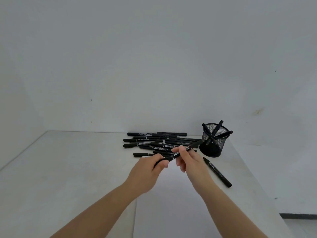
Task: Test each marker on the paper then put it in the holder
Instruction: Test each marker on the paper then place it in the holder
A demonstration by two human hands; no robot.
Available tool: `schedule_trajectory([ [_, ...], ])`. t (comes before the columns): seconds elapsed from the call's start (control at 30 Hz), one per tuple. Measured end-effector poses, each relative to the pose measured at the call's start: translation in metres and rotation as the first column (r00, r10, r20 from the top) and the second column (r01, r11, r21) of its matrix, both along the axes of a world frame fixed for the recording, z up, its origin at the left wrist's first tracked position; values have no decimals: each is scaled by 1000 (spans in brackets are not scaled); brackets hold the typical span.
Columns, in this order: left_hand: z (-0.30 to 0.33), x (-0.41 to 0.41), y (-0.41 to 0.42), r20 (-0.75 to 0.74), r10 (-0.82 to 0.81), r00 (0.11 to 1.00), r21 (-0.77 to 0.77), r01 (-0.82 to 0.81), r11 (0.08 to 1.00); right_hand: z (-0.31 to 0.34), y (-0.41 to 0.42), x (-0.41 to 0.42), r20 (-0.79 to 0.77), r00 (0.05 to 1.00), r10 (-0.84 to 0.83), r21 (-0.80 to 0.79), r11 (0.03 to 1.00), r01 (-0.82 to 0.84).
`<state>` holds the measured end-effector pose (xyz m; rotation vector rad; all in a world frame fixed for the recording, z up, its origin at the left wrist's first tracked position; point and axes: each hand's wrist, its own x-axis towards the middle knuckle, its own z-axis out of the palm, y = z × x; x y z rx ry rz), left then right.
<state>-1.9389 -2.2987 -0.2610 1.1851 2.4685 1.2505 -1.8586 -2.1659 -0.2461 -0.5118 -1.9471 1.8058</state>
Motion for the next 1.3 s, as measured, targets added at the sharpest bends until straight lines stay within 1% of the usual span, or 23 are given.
schedule_trajectory([
  [0.07,-2,4,-1,23,-4,1000,-54,5,999,-2,-5,-2,19,1000,-14,-40,999,15],
  [0.13,0,10,-1,57,-22,998,-82,27,996,-5,-8,-3,33,999,-17,-29,999,18],
  [0.17,2,13,-1,120,-32,992,-62,40,997,-7,-9,-4,30,999,-18,-31,999,19],
  [0.2,6,15,-1,229,-45,972,-16,50,999,-7,-10,-5,25,1000,-17,-45,999,18],
  [0.23,9,17,-1,370,-72,926,46,60,997,-5,-10,-7,15,1000,-16,-58,998,17],
  [0.27,12,18,-3,510,-109,853,99,67,993,-3,-9,-9,5,1000,-31,-64,997,32],
  [0.3,14,19,-6,623,-148,768,137,79,987,1,-3,-11,-7,996,-85,-88,993,84],
  [0.37,9,24,-18,756,-178,630,164,81,983,12,18,-12,-25,966,-259,-212,945,248],
  [0.4,4,28,-24,784,-165,598,164,57,985,16,30,-11,-49,943,-330,-244,919,309],
  [0.43,-2,30,-30,780,-138,610,158,21,987,18,38,-10,-73,925,-372,-214,912,350],
  [0.47,-8,31,-33,737,-99,669,148,-17,989,17,43,-9,-87,918,-386,-124,919,374],
  [0.5,-14,29,-35,648,-51,760,134,-49,990,15,43,-10,-90,921,-378,-15,926,378],
  [0.53,-18,27,-36,520,-1,854,110,-66,992,12,39,-12,-87,932,-353,74,930,359],
  [0.57,-21,24,-35,385,31,922,77,-66,995,8,32,-16,-81,946,-312,126,939,321],
  [0.63,-26,17,-36,195,44,980,-10,-43,999,-1,18,-24,-46,974,-221,157,962,226],
  [0.7,-32,14,-38,114,50,992,-94,-40,995,-14,8,-30,26,981,-190,170,968,183],
  [0.73,-36,13,-39,108,53,993,-110,-41,993,-22,5,-33,62,981,-182,170,971,170],
  [0.8,-40,12,-40,130,57,990,-87,-46,995,-37,-1,-35,98,982,-162,139,979,147],
  [0.87,-42,12,-41,134,61,989,-60,-53,997,-48,-2,-35,104,980,-167,136,979,153],
  [0.97,-44,11,-42,111,58,992,-51,-53,997,-56,0,-33,91,978,-190,178,969,172],
  [1.07,-45,10,-41,126,67,990,-41,-62,997,-57,-2,-34,88,986,-145,245,962,119],
  [1.17,-45,9,-42,129,54,990,-37,-49,998,-59,-4,-35,121,987,-104,299,952,64],
  [1.3,-45,9,-43,138,52,989,-31,-48,998,-60,-2,-35,109,986,-122,330,941,80],
])
